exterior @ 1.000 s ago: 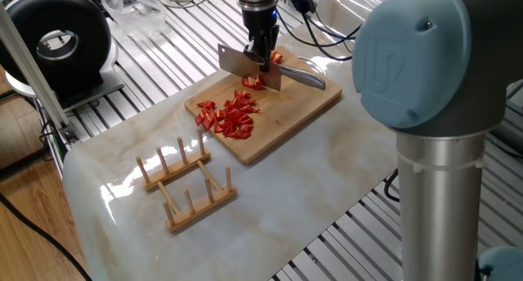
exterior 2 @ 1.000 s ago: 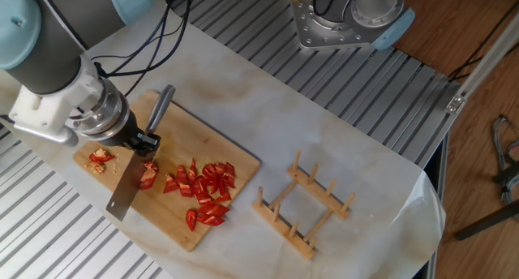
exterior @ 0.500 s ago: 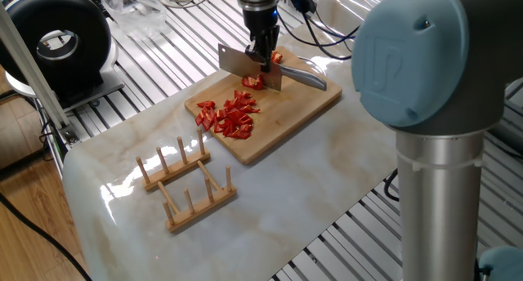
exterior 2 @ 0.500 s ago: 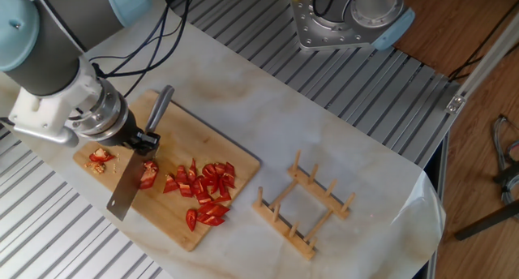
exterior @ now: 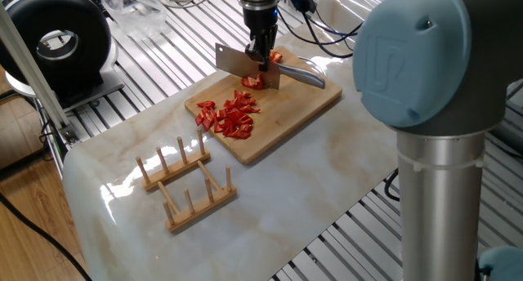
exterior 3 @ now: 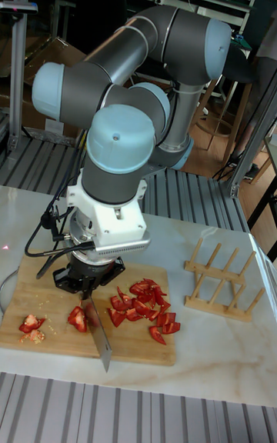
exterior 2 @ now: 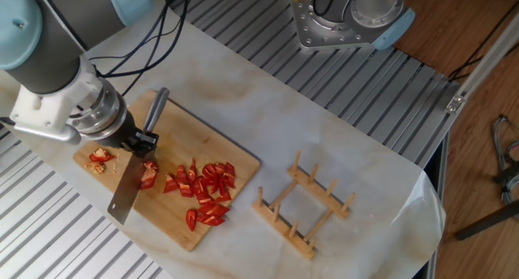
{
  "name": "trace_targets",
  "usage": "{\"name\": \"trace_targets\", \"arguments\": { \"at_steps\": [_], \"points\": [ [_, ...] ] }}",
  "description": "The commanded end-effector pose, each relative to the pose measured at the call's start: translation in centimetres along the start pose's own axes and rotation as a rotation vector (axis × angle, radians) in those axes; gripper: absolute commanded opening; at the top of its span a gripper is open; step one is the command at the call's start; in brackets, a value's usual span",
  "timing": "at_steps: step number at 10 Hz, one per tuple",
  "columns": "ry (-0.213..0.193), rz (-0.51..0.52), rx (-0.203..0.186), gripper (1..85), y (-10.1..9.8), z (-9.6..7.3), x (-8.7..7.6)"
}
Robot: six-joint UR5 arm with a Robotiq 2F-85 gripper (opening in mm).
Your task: Chop the chili peppers
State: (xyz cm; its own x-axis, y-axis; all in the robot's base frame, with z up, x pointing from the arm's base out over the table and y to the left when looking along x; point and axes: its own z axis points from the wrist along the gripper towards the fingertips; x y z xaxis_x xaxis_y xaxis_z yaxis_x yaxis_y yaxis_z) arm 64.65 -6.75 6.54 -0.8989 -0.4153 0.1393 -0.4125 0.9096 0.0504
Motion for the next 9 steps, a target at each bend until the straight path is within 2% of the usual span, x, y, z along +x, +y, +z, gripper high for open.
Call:
{"name": "trace_targets", "arguments": {
  "at_steps": [1,2,3,5,7,8,9],
  "points": [
    [-0.012,0.001,0.015,1.3,0.0,-0.3,-0.3],
    [-0.013,0.006,0.034,1.3,-0.2,-0.8,-0.2],
    [-0.016,0.024,0.037,1.3,0.2,-1.5,-0.2],
    [-0.061,0.049,-0.047,1.3,2.1,-2.8,-0.2],
    [-0.088,0.116,-0.073,1.3,3.6,-4.2,-0.4],
    [-0.103,0.187,-0.057,1.3,3.9,-5.0,-0.6],
    [-0.106,0.261,-0.018,1.3,3.4,-5.5,-0.4]
  ]
}}
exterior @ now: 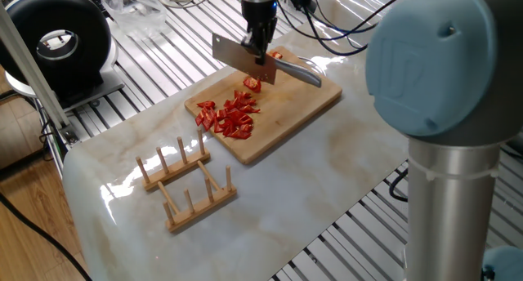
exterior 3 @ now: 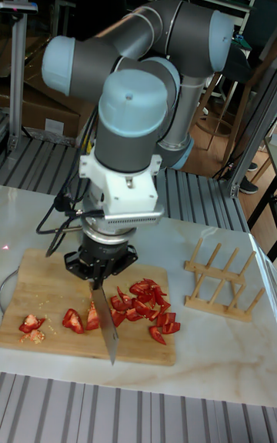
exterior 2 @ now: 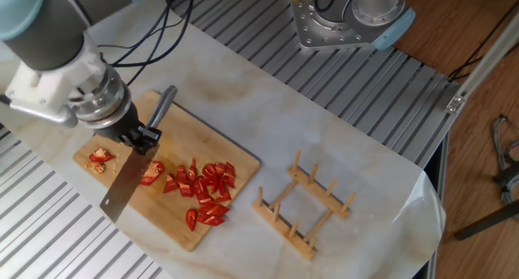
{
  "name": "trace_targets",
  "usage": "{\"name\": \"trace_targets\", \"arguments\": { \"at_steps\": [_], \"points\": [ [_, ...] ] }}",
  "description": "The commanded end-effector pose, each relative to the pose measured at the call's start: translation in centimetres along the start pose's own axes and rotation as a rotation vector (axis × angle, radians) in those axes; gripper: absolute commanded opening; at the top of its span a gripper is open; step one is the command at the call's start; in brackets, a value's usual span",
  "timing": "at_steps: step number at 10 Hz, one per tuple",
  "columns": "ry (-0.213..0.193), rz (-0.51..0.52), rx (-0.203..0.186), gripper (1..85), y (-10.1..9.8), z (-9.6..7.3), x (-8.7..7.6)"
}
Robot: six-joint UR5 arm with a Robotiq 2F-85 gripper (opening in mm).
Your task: Chop the chili peppers
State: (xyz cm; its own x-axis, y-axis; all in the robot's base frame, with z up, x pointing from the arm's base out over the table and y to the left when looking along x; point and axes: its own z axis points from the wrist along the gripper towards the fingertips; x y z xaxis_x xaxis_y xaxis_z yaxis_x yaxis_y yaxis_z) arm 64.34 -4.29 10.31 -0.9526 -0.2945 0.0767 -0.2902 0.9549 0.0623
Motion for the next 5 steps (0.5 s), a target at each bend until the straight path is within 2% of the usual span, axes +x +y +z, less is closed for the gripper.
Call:
{"name": "trace_targets", "arguments": {
  "at_steps": [1,2,3,4,5],
  "points": [
    [-0.038,0.156,0.033,1.3,0.2,-1.8,-0.1],
    [-0.026,0.115,0.033,1.3,0.2,-1.8,0.2],
    [-0.005,0.015,0.005,1.3,1.0,-1.7,0.7],
    [0.028,-0.079,-0.048,1.3,2.4,-1.6,1.4],
    [0.024,-0.157,-0.045,1.3,2.4,-1.6,1.3]
  ]
}}
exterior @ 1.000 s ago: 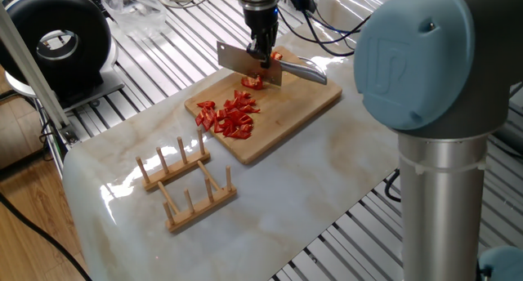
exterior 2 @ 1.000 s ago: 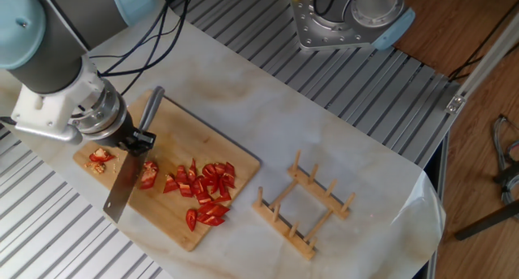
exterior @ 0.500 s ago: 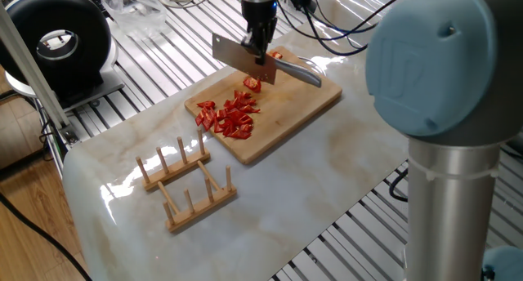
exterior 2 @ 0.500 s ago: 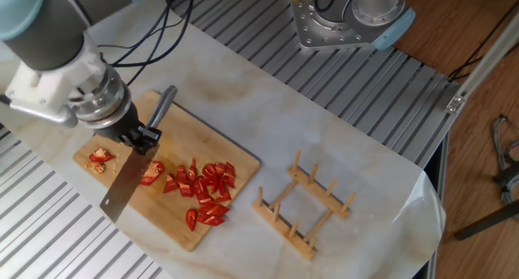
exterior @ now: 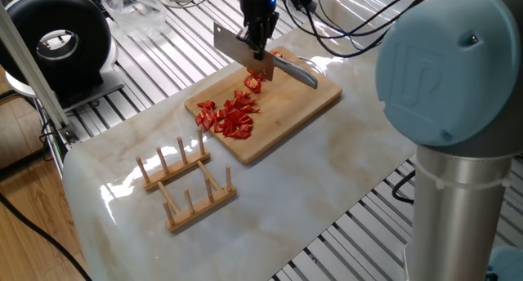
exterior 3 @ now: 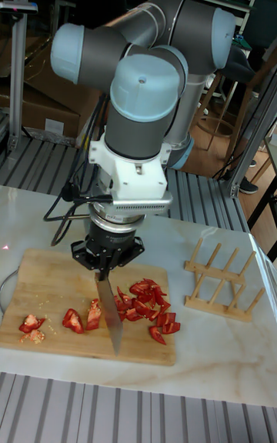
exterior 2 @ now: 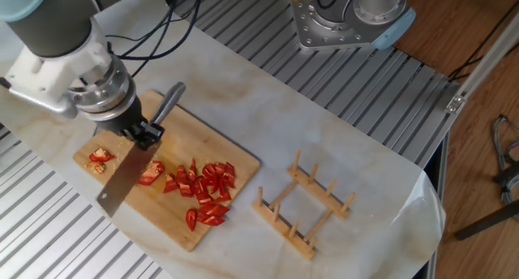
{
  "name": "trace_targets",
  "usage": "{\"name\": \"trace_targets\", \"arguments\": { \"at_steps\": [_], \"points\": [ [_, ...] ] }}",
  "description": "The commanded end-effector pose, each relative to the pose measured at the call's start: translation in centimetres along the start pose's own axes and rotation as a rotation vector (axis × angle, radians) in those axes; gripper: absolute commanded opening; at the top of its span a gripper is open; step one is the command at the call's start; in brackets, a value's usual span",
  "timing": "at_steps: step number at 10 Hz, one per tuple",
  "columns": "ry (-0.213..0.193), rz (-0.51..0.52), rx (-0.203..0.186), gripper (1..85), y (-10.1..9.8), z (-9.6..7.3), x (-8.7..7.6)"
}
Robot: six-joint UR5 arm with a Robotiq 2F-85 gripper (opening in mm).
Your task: Chop the chili peppers
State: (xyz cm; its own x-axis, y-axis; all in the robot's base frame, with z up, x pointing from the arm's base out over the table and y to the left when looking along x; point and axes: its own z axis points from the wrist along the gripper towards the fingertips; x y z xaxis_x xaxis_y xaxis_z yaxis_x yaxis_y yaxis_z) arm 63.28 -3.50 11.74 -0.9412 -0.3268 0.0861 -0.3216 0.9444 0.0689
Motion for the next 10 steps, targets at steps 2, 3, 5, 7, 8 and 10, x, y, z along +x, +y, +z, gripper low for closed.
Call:
{"name": "trace_targets", "arguments": {
  "at_steps": [2,3,5,7,8,10],
  "points": [
    [-0.003,-0.243,0.059,1.3,-1.4,-0.2,-0.3],
    [-0.001,-0.275,0.085,1.3,-2.2,0.0,-0.8],
    [-0.007,-0.327,0.097,1.3,-2.8,0.8,-2.1],
    [0.031,-0.425,0.03,1.3,-1.3,1.5,-1.8],
    [0.046,-0.48,0.027,1.3,-1.3,1.8,-1.8],
    [0.081,-0.538,0.039,1.3,-1.9,2.2,-1.5]
  ]
}}
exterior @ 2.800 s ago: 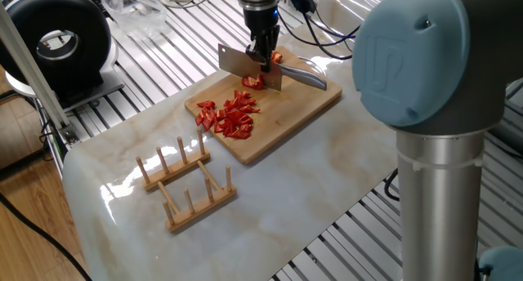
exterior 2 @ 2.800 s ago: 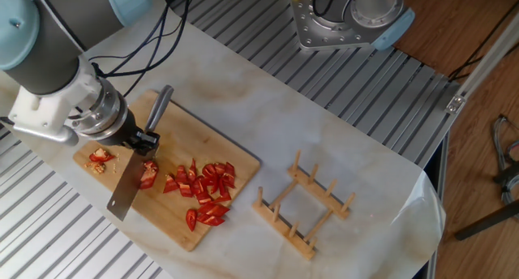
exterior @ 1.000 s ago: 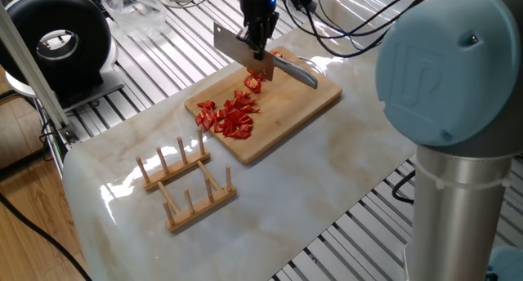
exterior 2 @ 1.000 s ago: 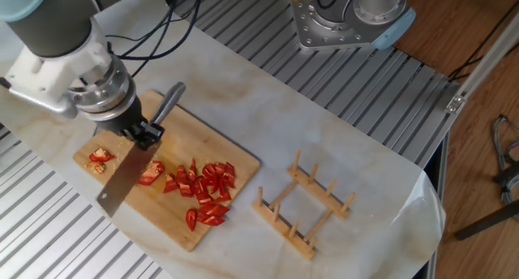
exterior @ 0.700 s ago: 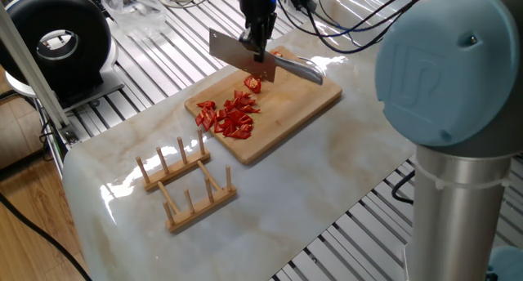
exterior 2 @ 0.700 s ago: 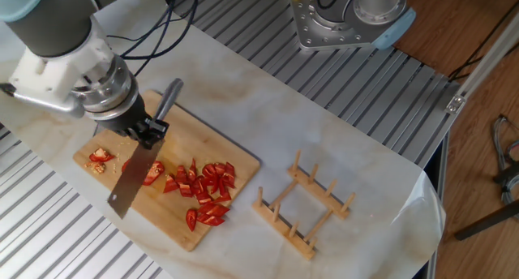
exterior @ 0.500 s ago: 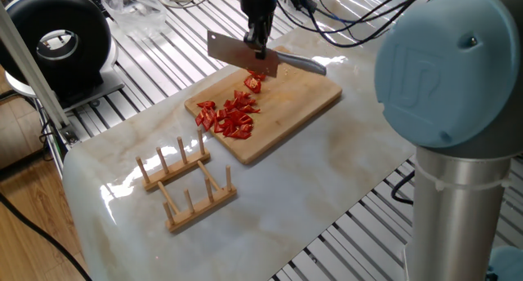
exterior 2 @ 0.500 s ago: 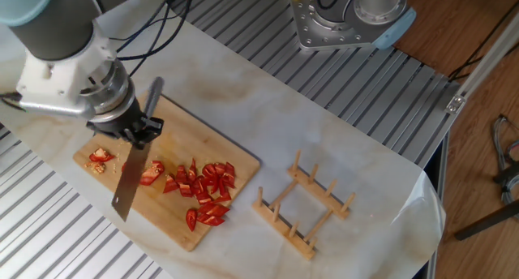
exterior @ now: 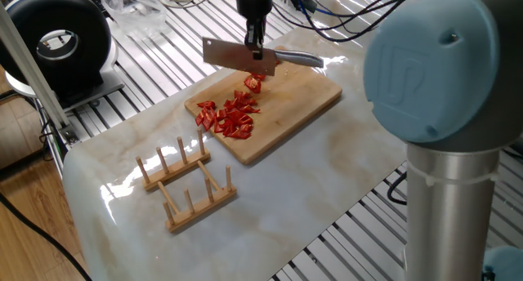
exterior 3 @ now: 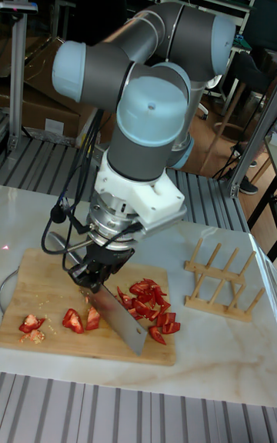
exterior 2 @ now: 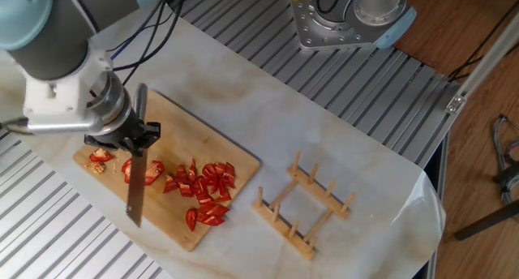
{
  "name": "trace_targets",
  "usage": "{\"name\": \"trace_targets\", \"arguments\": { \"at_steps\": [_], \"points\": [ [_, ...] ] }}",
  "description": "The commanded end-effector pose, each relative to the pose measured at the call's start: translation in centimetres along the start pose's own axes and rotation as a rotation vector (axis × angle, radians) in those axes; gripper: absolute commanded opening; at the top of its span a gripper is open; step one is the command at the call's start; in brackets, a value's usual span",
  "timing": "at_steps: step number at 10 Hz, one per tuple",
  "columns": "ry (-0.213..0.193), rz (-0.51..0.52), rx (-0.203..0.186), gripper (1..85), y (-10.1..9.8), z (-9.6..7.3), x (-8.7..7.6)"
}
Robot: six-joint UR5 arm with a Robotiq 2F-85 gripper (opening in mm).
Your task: Chop the chili peppers
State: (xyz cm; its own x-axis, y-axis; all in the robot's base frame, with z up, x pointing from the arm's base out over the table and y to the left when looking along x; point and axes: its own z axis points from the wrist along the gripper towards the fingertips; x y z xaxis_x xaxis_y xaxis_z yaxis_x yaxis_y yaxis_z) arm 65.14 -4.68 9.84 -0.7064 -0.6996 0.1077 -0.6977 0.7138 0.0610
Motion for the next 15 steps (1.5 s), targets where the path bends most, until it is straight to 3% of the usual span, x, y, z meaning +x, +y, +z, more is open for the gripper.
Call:
{"name": "trace_targets", "arguments": {
  "at_steps": [1,4,5,8,15],
  "points": [
    [0.038,-0.111,0.002,1.3,-0.5,0.6,0.2],
    [0.044,-0.143,0.013,1.3,-0.8,0.6,-0.3],
    [0.046,-0.164,-0.005,1.3,-0.4,0.8,-0.4],
    [0.059,-0.226,-0.005,1.3,-0.5,0.8,0.0],
    [0.054,-0.267,-0.042,1.3,-0.1,1.5,0.0]
  ]
}}
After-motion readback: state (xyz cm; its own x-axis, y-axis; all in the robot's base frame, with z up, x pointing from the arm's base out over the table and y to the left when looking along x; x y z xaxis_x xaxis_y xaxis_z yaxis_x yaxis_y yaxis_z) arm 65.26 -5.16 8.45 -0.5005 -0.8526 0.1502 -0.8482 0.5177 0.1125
